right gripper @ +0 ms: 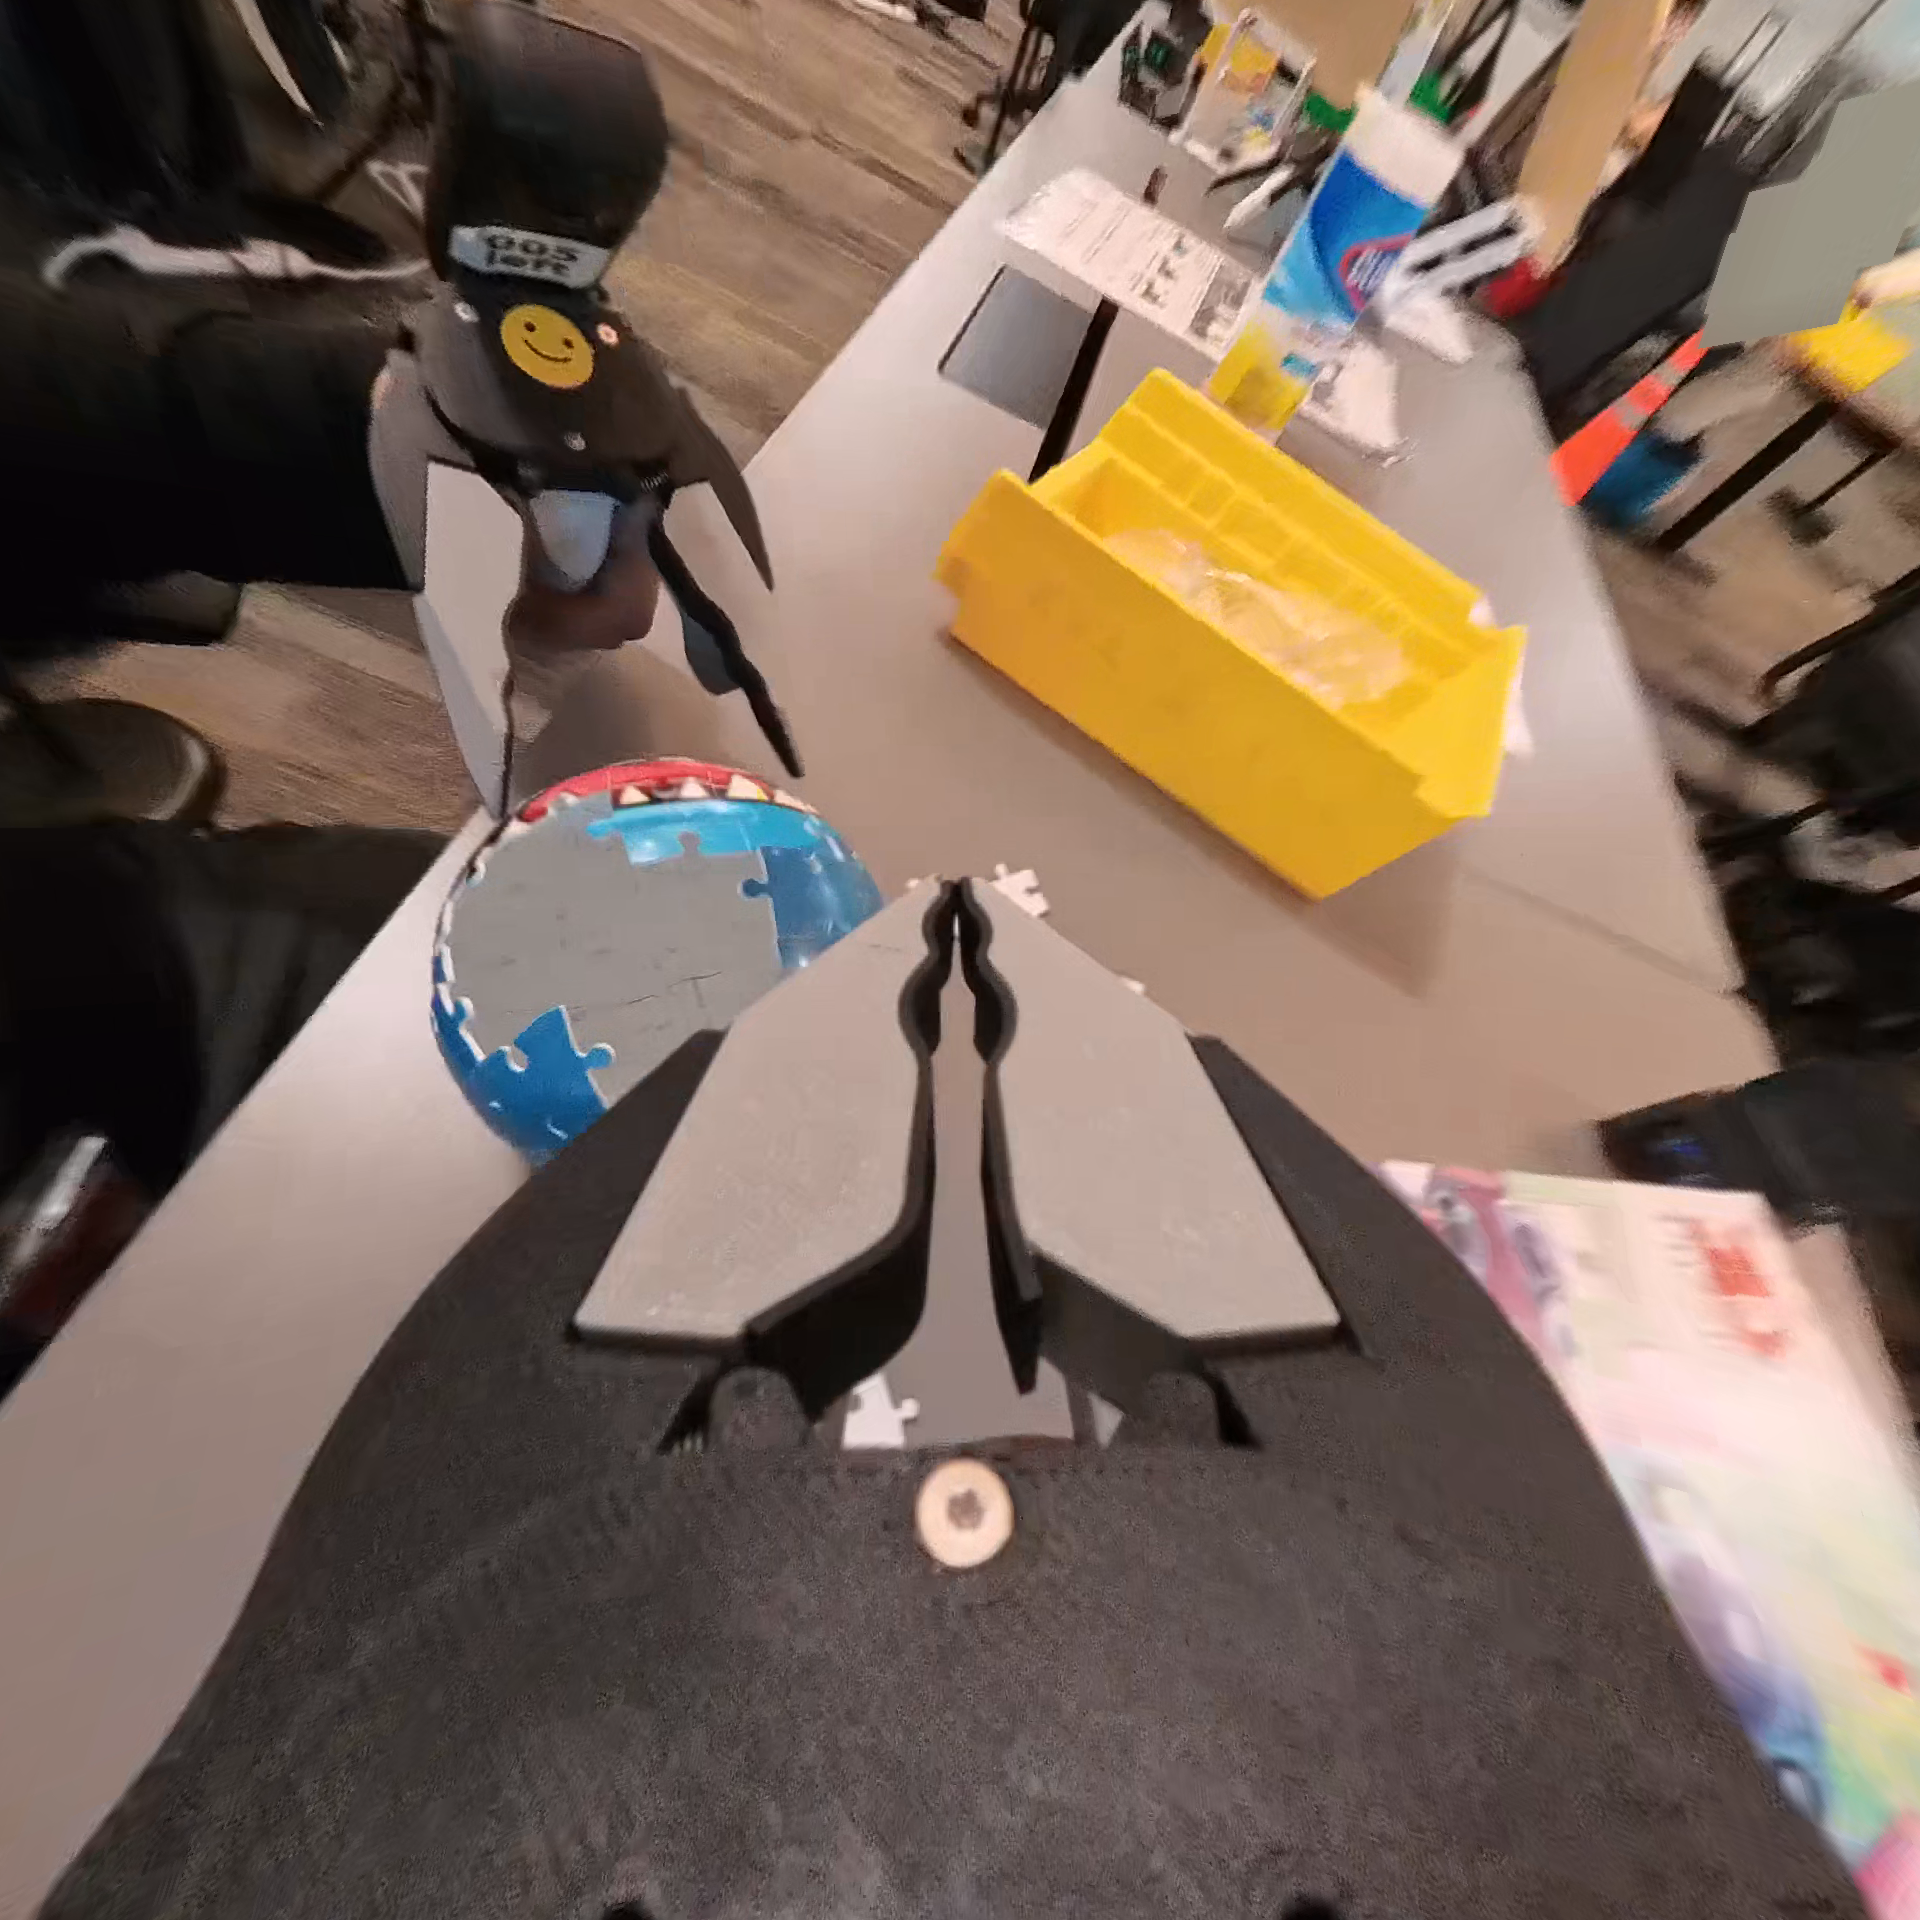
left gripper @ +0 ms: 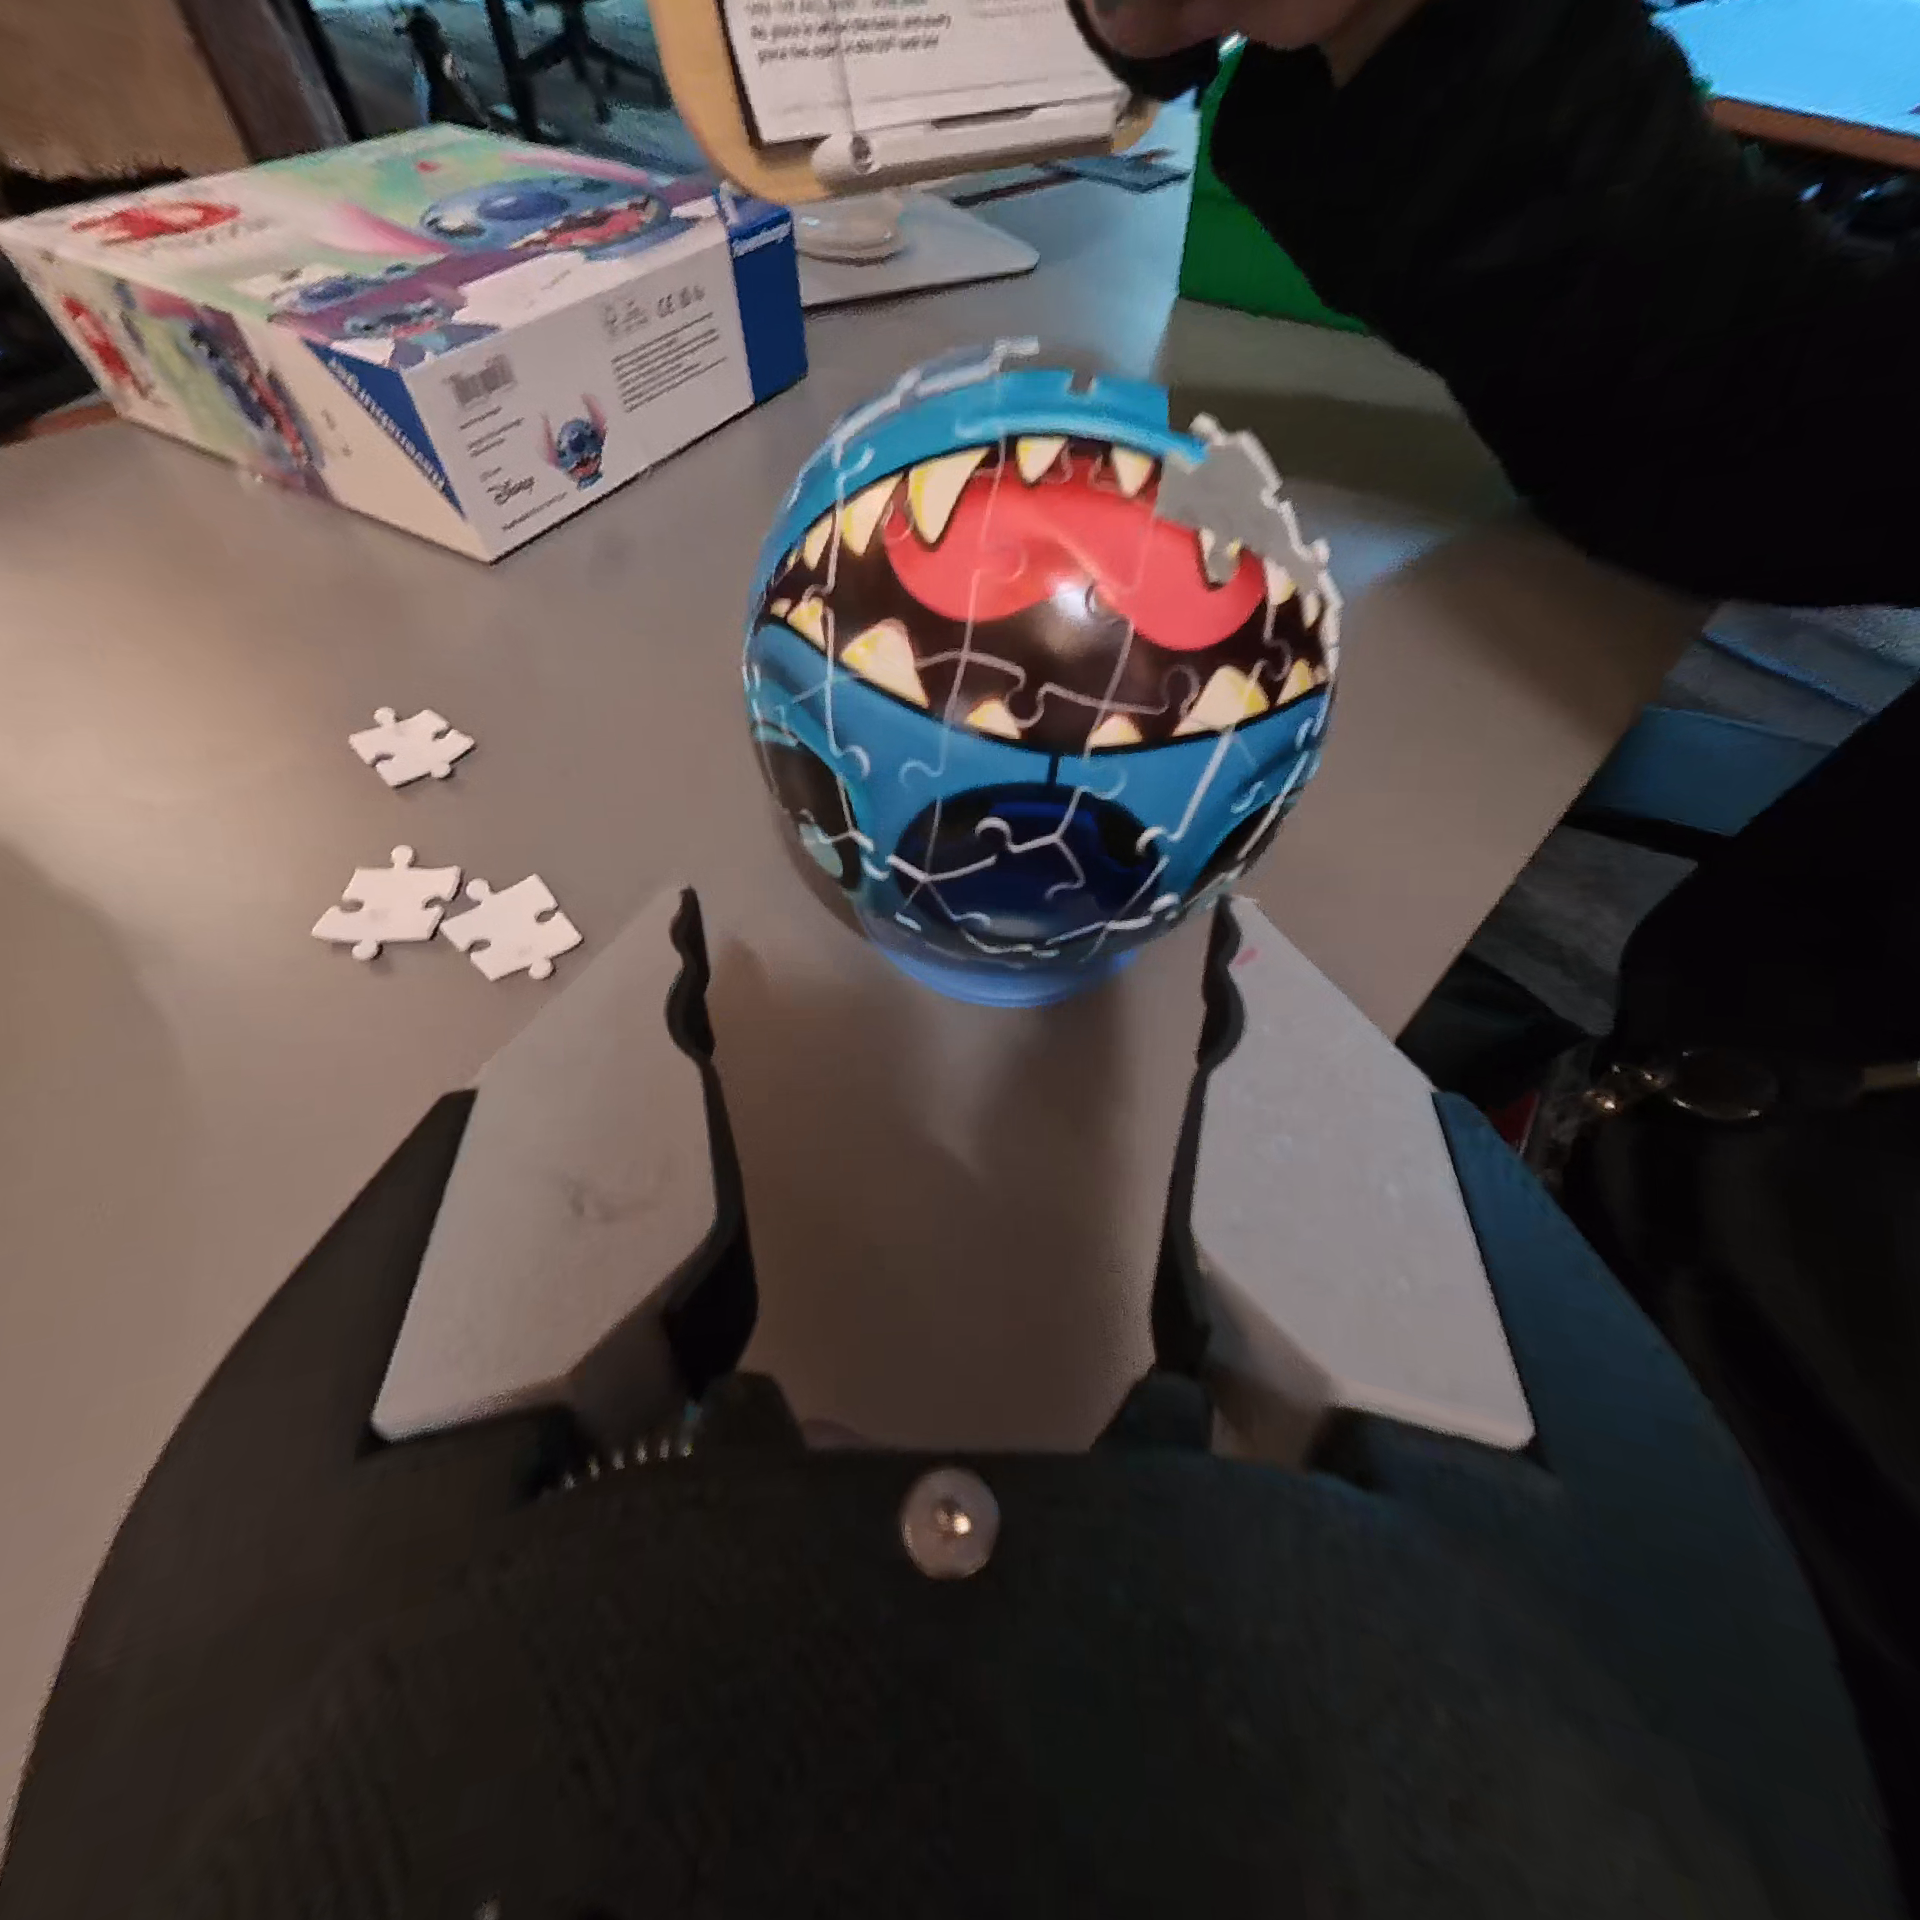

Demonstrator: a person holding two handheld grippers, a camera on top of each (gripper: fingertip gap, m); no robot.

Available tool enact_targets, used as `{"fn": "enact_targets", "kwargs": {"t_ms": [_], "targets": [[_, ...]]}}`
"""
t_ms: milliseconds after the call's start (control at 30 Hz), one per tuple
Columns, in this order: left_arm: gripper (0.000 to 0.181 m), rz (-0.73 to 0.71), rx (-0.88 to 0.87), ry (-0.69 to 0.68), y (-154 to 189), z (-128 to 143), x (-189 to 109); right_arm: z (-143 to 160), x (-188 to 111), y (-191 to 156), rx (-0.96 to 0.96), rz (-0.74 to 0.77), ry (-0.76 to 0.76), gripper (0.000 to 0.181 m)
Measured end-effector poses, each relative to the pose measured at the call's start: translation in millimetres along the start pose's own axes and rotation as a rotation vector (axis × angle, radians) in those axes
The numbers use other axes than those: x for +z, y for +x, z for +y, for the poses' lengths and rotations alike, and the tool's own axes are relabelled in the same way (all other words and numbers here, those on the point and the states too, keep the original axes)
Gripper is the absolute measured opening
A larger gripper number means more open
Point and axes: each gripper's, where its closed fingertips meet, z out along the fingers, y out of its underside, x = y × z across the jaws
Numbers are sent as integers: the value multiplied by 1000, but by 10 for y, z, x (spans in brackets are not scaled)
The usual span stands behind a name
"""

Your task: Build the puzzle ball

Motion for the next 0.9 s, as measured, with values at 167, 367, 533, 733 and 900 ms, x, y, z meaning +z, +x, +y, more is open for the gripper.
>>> {"fn": "enact_targets", "kwargs": {"t_ms": [167,367,533,733,900], "targets": [[101,19,45,-61,51,250,90,350,100,11,144,-152,-67,5],[97,95,26,-25,157,154,166,542,-9,-443,147,-547,21,60],[103,72,86,-59,211,144,240,868,196,-581,50,-550,-66,77],[103,26,89,-52,148,110,299,867,374,-702,10,-535,-62,88],[104,37,141,-64,107,120,300,884,372,-696,-73,-461,-112,87]]}}
